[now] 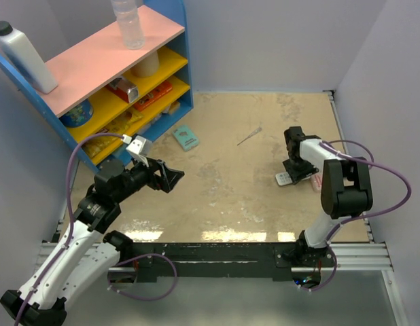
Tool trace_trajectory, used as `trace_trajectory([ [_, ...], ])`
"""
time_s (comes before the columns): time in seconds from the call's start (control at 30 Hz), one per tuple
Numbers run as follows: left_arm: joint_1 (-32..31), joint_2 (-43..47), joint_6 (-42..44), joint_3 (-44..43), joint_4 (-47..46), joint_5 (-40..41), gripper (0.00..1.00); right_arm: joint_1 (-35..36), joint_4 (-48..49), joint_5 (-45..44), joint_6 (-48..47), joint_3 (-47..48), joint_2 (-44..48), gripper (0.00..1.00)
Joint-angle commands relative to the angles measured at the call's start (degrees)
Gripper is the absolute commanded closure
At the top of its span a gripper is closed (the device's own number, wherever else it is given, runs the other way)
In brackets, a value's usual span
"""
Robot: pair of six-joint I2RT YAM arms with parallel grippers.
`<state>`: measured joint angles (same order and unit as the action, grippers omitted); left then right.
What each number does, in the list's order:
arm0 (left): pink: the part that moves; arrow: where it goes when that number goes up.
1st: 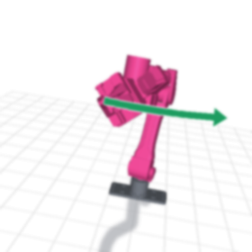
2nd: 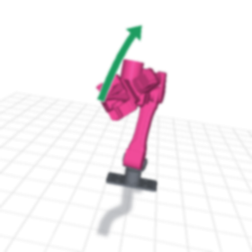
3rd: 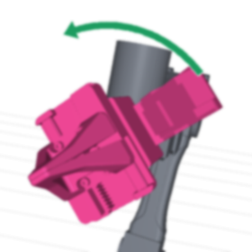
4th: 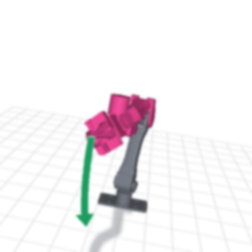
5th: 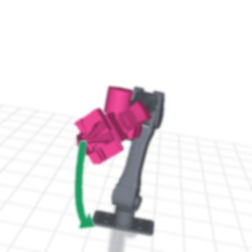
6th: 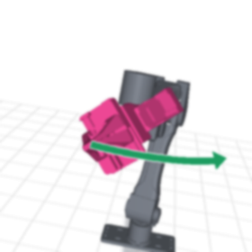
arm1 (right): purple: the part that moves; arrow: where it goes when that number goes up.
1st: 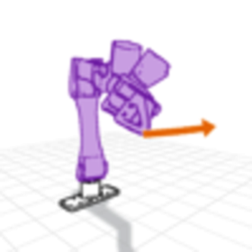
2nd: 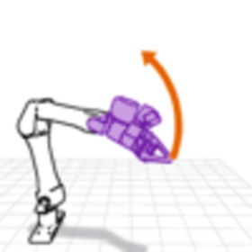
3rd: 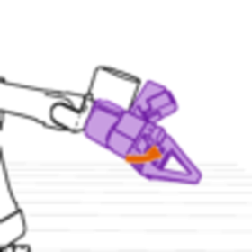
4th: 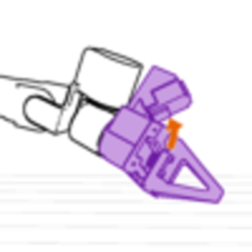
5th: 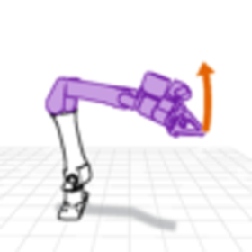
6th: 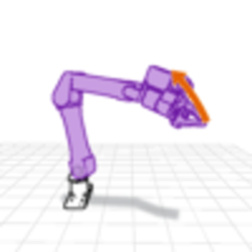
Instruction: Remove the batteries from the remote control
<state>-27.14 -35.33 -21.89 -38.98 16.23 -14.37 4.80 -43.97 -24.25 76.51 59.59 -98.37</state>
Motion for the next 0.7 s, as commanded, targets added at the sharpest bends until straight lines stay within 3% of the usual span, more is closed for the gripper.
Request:
trace_trajectory([
  [0.0, -0.4, 0.7, -0.3, -0.3, -0.7, 1.3, 0.06, -0.4, 1.7, -0.7, -3.8, 0.0, 3.6, 0.59],
  [0.13, -0.4, 0.5, -0.9, -0.5, -0.5, 1.5, 0.07, -0.4, 9.6, 3.1, -16.7, -1.7, 9.7, 0.71],
  [0.2, -0.4, 0.5, -1.0, -0.5, -0.3, 1.7, 0.07, -0.3, 14.8, 10.5, -22.5, -5.0, 13.1, 0.79],
  [0.27, -0.4, 0.5, -1.0, -0.7, -0.1, 2.8, 0.07, -0.3, 24.1, 18.8, -31.9, -9.4, 18.8, 0.81],
  [0.33, -0.4, 0.3, -1.6, -1.4, 0.3, 3.6, 0.07, -0.3, 31.3, 33.4, -39.3, -11.8, 22.0, 0.82],
  [0.4, -0.4, -0.2, -2.5, -2.0, 0.5, 1.6, 0.07, -0.1, 35.3, 49.0, -41.9, -14.8, 26.0, 0.80],
  [0.53, -0.4, -0.4, -6.7, -2.8, -1.8, -3.5, 0.07, 2.6, 48.9, 68.4, -40.7, -20.0, 31.3, 0.78],
  [0.67, -0.4, -2.1, -9.8, -3.1, -7.1, -8.9, 0.06, 9.6, 60.3, 77.2, -36.1, -22.1, 34.6, 0.77],
])
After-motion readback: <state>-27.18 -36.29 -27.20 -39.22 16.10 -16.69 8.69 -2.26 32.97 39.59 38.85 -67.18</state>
